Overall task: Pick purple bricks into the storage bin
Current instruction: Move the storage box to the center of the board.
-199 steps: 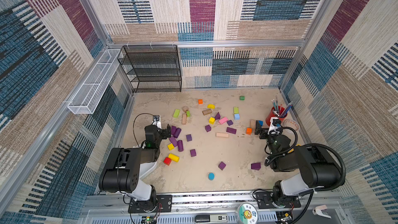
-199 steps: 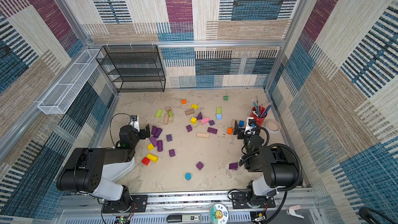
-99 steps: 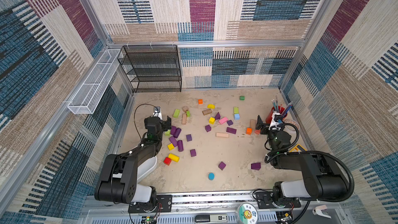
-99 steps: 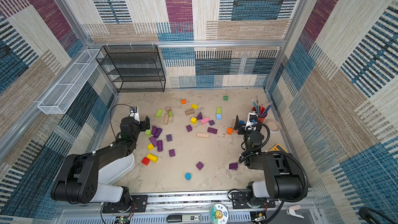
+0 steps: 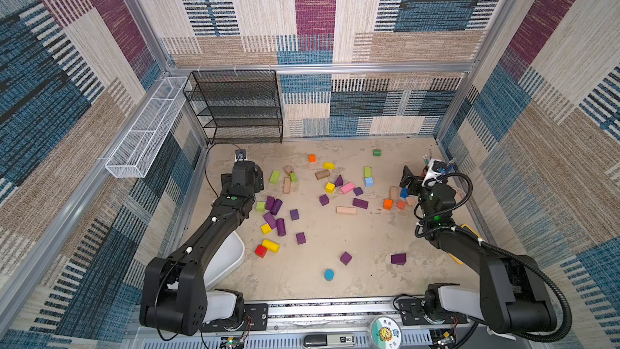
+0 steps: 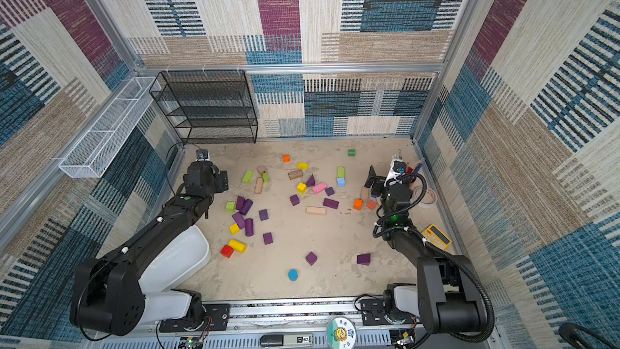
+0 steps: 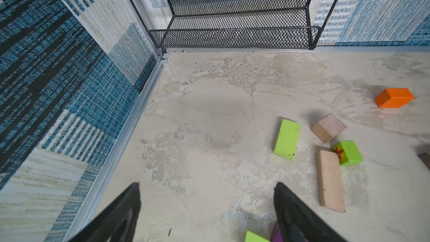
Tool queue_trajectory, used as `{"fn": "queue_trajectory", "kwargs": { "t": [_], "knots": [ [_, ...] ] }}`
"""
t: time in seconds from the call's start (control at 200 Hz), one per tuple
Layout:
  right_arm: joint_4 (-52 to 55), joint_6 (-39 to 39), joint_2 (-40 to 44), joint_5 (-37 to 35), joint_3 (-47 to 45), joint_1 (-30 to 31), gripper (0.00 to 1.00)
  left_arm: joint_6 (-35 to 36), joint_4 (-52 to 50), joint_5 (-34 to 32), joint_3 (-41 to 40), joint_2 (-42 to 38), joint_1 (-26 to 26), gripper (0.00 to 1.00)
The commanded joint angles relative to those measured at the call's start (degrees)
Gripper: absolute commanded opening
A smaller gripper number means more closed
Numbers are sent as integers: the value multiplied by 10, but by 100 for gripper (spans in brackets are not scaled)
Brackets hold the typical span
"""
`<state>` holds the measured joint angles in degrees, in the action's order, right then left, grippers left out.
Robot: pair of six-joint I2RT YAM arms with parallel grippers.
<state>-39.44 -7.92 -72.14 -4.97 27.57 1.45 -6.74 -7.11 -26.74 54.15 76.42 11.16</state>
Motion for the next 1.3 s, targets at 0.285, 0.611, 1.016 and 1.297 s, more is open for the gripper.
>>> {"fn": "queue_trajectory", "kwargs": {
  "t": [0.285, 0.611, 1.016, 1.297],
  "knots": [
    [185, -139, 46, 23, 59, 93, 99, -153, -364, 136, 51, -89, 0, 75],
    [270, -136, 67, 18, 87, 197, 99, -206, -481, 162, -3, -174, -1, 61],
    [275, -117, 24, 50, 96, 252, 100, -279, -457, 179, -54, -158, -26, 56],
    [261, -103, -1, 73, 100, 263, 100, -330, -398, 166, -89, -108, -51, 55]
  ]
}}
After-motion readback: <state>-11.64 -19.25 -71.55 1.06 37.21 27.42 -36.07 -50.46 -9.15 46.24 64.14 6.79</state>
